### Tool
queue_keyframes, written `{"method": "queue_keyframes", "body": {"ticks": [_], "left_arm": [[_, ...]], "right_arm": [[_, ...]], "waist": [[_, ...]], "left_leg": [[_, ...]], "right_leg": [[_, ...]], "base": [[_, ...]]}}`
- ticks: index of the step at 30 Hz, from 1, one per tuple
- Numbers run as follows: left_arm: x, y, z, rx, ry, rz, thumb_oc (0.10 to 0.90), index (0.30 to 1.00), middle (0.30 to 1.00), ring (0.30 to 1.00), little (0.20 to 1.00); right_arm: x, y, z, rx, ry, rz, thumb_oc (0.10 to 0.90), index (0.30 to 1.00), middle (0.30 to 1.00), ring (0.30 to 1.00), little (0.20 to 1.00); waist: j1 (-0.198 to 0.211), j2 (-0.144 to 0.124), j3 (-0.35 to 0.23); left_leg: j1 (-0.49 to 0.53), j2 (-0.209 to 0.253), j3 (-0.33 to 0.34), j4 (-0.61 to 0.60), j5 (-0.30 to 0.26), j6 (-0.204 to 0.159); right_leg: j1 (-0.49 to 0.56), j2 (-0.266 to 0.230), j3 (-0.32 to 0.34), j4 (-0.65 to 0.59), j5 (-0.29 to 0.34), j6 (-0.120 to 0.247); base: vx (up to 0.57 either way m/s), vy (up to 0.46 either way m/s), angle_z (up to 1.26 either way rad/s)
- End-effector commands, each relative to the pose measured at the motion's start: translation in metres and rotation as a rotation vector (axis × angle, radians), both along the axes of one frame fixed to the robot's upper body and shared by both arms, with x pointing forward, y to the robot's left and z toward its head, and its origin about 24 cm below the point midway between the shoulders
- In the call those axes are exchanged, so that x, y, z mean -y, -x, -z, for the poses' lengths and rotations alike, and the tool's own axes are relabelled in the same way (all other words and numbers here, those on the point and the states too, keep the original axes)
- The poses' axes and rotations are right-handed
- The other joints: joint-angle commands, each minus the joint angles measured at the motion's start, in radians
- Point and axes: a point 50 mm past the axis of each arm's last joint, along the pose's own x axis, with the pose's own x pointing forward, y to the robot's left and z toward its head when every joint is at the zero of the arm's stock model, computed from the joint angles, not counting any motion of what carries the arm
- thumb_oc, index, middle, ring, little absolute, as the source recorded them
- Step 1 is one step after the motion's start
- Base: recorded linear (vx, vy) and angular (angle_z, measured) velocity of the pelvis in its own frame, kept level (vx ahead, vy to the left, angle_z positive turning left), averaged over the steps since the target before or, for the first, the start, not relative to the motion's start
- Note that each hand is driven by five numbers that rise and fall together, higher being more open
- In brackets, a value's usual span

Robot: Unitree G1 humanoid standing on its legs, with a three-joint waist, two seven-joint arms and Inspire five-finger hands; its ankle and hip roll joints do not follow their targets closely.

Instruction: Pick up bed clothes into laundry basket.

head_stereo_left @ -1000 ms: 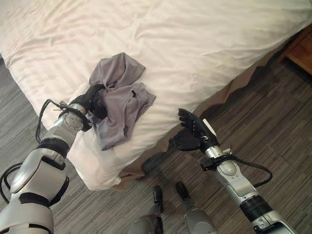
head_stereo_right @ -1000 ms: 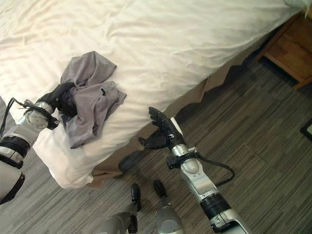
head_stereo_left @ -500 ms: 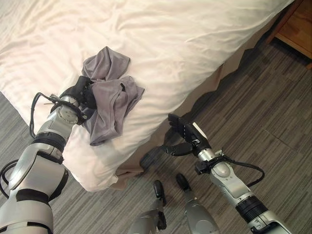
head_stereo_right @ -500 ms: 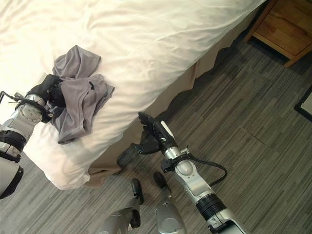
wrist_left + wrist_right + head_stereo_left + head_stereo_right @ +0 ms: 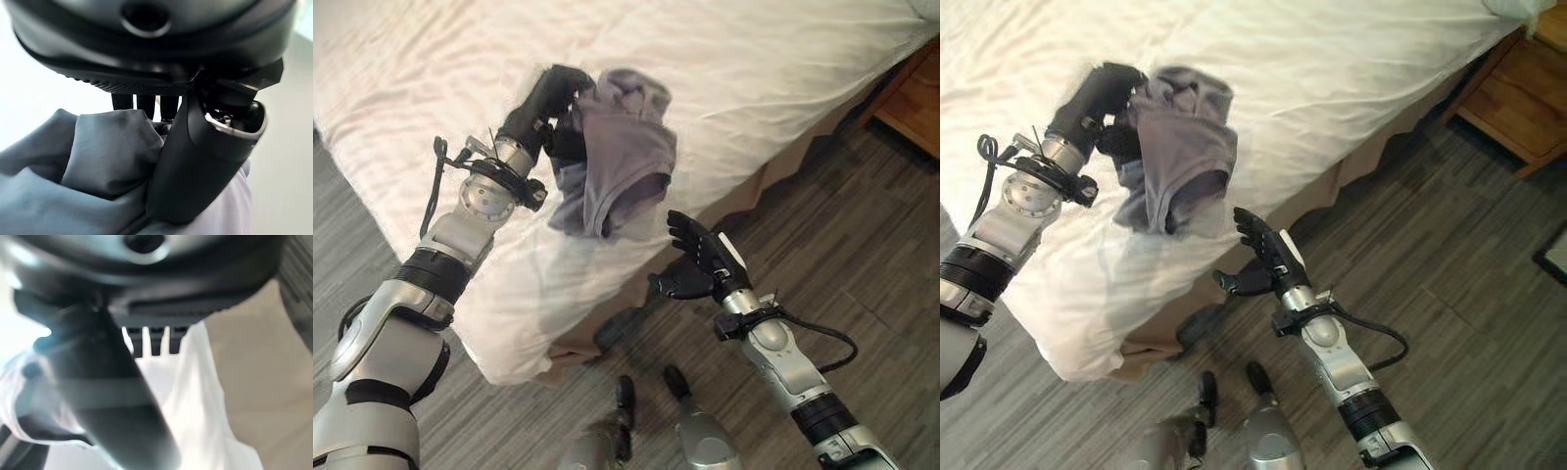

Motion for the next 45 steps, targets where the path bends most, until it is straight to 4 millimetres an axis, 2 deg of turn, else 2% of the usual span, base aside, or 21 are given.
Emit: {"method": "queue_keyframes", "body": {"ticks": [1,3,4,5,6,9,10,12,14,17,22,25,28,30,31,32,33,34,37,39,45], "left_arm": [[0.007,0.035,-0.066,0.370,0.329,0.182,0.400,0.300,0.300,0.300,0.300],[0.008,0.038,-0.061,0.359,0.304,0.202,0.400,0.300,0.300,0.300,0.300],[0.024,0.041,-0.054,0.338,0.333,0.287,0.400,0.300,0.300,0.300,0.300],[0.024,0.041,-0.053,0.338,0.333,0.288,0.400,0.300,0.300,0.300,0.300],[0.045,0.043,-0.042,0.303,0.335,0.373,0.400,0.300,0.300,0.300,0.300],[0.048,0.044,-0.036,0.281,0.322,0.387,0.400,0.300,0.300,0.300,0.300],[0.036,0.046,-0.027,0.244,0.340,0.376,0.400,0.300,0.300,0.300,0.300],[0.025,0.048,-0.018,0.206,0.346,0.382,0.400,0.300,0.300,0.300,0.300],[0.014,0.049,-0.011,0.180,0.396,0.361,0.400,0.300,0.300,0.300,0.300],[0.014,0.050,-0.018,0.209,0.401,0.346,0.400,0.300,0.300,0.300,0.300],[0.029,0.055,-0.018,0.185,0.380,0.438,0.400,0.300,0.300,0.300,0.300],[0.047,0.056,0.005,0.087,0.425,0.524,0.400,0.300,0.300,0.300,0.300],[0.068,0.056,0.023,-0.005,0.500,0.623,0.400,0.300,0.300,0.300,0.300],[0.078,0.058,0.031,-0.047,0.516,0.657,0.400,0.300,0.300,0.300,0.300],[0.085,0.061,0.035,-0.064,0.529,0.682,0.400,0.300,0.300,0.300,0.300],[0.086,0.061,0.035,-0.064,0.529,0.682,0.400,0.300,0.300,0.300,0.300],[0.091,0.063,0.044,-0.092,0.527,0.685,0.400,0.300,0.300,0.300,0.300],[0.081,0.066,0.047,-0.082,0.523,0.646,0.400,0.300,0.300,0.300,0.300],[0.080,0.068,0.050,-0.083,0.529,0.642,0.400,0.300,0.300,0.300,0.300],[0.074,0.070,0.052,-0.065,0.509,0.617,0.400,0.300,0.300,0.300,0.300],[0.075,0.072,0.052,-0.054,0.518,0.630,0.400,0.300,0.300,0.300,0.300]], "right_arm": [[0.024,0.009,-0.030,0.175,-0.009,0.035,0.800,0.900,0.900,0.900,0.900],[0.025,0.011,-0.029,0.170,-0.005,0.034,0.800,0.900,0.900,0.900,0.900],[0.046,0.018,-0.014,0.106,-0.010,0.113,0.800,0.900,0.900,0.900,0.900],[0.046,0.018,-0.014,0.106,-0.010,0.113,0.800,0.900,0.900,0.900,0.900],[0.065,0.028,-0.002,0.076,-0.070,0.230,0.800,0.900,0.900,0.900,0.900],[0.066,0.032,0.001,0.067,-0.077,0.240,0.800,0.900,0.900,0.900,0.900],[0.064,0.035,0.009,0.039,-0.086,0.253,0.800,0.900,0.900,0.900,0.900],[0.064,0.043,0.021,-0.014,-0.091,0.232,0.800,0.900,0.900,0.900,0.900],[0.066,0.042,0.016,0.006,-0.077,0.236,0.800,0.900,0.900,0.900,0.900],[0.070,0.038,0.005,0.056,-0.125,0.281,0.800,0.900,0.900,0.900,0.900],[0.059,0.021,-0.023,0.177,-0.155,0.287,0.800,0.900,0.900,0.900,0.900],[0.052,0.019,-0.033,0.220,-0.131,0.256,0.800,0.900,0.900,0.900,0.900],[0.055,0.030,-0.021,0.173,-0.121,0.248,0.800,0.900,0.900,0.900,0.900],[0.056,0.037,-0.015,0.144,-0.106,0.235,0.800,0.900,0.900,0.900,0.900],[0.055,0.037,-0.016,0.145,-0.090,0.229,0.800,0.900,0.900,0.900,0.900],[0.056,0.038,-0.016,0.145,-0.089,0.230,0.800,0.900,0.900,0.900,0.900],[0.054,0.035,-0.019,0.152,-0.090,0.217,0.800,0.900,0.900,0.900,0.900],[0.054,0.032,-0.020,0.150,-0.105,0.198,0.800,0.900,0.900,0.900,0.900],[0.055,0.032,-0.019,0.149,-0.103,0.198,0.800,0.900,0.900,0.900,0.900],[0.053,0.030,-0.020,0.160,-0.095,0.181,0.800,0.900,0.900,0.900,0.900],[0.059,0.031,-0.007,0.105,-0.093,0.211,0.800,0.900,0.900,0.900,0.900]], "waist": [[-0.002,0.064,-0.159],[0.003,0.068,-0.158],[-0.038,0.050,-0.162],[-0.036,0.050,-0.162],[-0.092,0.028,-0.138],[-0.085,0.019,-0.125],[-0.065,0.014,-0.093],[-0.069,0.009,-0.099],[-0.035,0.019,-0.108],[-0.002,0.029,-0.132],[0.060,0.011,-0.180],[0.074,-0.013,-0.198],[0.028,-0.046,-0.208],[0.041,-0.044,-0.190],[0.059,-0.048,-0.171],[0.056,-0.046,-0.171],[0.094,-0.064,-0.156],[0.119,-0.063,-0.162],[0.116,-0.053,-0.175],[0.122,-0.035,-0.167],[0.098,-0.008,-0.196]], "left_leg": [[0.120,0.076,-0.068,-0.031,-0.132,-0.053],[0.154,0.085,-0.054,-0.085,-0.158,-0.043],[0.205,0.089,0.006,-0.220,-0.206,-0.010],[0.206,0.090,0.008,-0.223,-0.205,-0.010],[0.216,0.066,0.103,-0.305,-0.194,0.022],[0.212,0.061,0.150,-0.300,-0.199,0.032],[0.187,0.066,0.231,-0.274,-0.185,0.042],[0.177,0.080,0.277,-0.276,-0.169,0.051],[0.147,0.106,0.351,-0.273,-0.147,0.064],[0.130,0.133,0.469,-0.285,-0.130,0.068],[0.099,0.190,0.701,-0.215,-0.160,0.064],[0.115,0.245,0.828,-0.150,-0.180,0.061],[0.105,0.374,0.829,0.012,-0.177,0.016],[0.076,0.469,0.763,0.189,-0.050,-0.046],[0.040,0.447,0.654,0.214,0.011,-0.045],[0.036,0.449,0.648,0.216,0.012,-0.046],[0.018,0.284,0.382,0.177,-0.049,-0.038],[0.051,0.212,0.259,0.025,-0.102,-0.021],[0.057,0.212,0.214,-0.133,-0.055,-0.031],[0.058,0.155,0.159,-0.212,-0.024,-0.030],[0.124,0.139,0.193,-0.333,-0.010,-0.003]], "right_leg": [[-0.052,-0.029,0.032,-0.025,0.022,0.100],[-0.065,-0.011,0.055,-0.020,0.032,0.104],[-0.103,-0.017,0.081,-0.034,0.073,0.127],[-0.103,-0.016,0.082,-0.035,0.074,0.127],[-0.173,-0.026,0.065,-0.072,0.162,0.151],[-0.197,-0.021,0.024,-0.080,0.162,0.151],[-0.253,-0.049,-0.204,0.022,0.094,0.121],[-0.219,-0.034,-0.225,0.130,0.041,0.098],[-0.202,-0.098,-0.405,0.269,-0.045,0.052],[-0.105,-0.203,-0.595,0.299,-0.110,0.036],[0.017,-0.356,-0.809,0.275,-0.073,0.082],[0.029,-0.392,-0.959,0.227,-0.080,0.080],[0.060,-0.274,-0.824,0.091,-0.142,0.052],[0.115,-0.187,-0.761,0.047,-0.162,-0.001],[0.124,-0.159,-0.726,0.027,-0.143,-0.024],[0.127,-0.156,-0.730,0.024,-0.142,-0.025],[0.121,-0.145,-0.603,0.019,-0.132,-0.016],[0.106,-0.122,-0.494,0.028,-0.121,-0.009],[0.105,-0.099,-0.429,0.028,-0.120,-0.011],[0.102,-0.062,-0.363,0.029,-0.111,-0.009],[0.087,-0.075,-0.298,-0.007,-0.102,0.013]], "base": [[-0.05,0.239,-2.50],[-0.11,0.219,-1.75],[-0.14,0.236,-1.02],[-0.43,0.619,-1.18],[-0.28,0.383,-0.94],[-0.28,0.261,-1.39],[-0.38,0.144,-2.09],[-0.34,0.133,-1.82],[-0.28,0.111,-1.59],[-0.24,0.093,-1.32],[-0.17,-0.023,-1.69],[-0.05,-0.142,-1.55],[0.10,-0.406,-1.40],[0.13,-0.300,-0.54],[-0.03,-0.129,-2.07],[-0.05,-0.022,-2.44],[0.16,0.072,-2.51],[0.16,0.075,-1.83],[0.14,0.081,-2.33],[0.10,0.175,-1.58],[0.09,0.193,-1.03]]}}
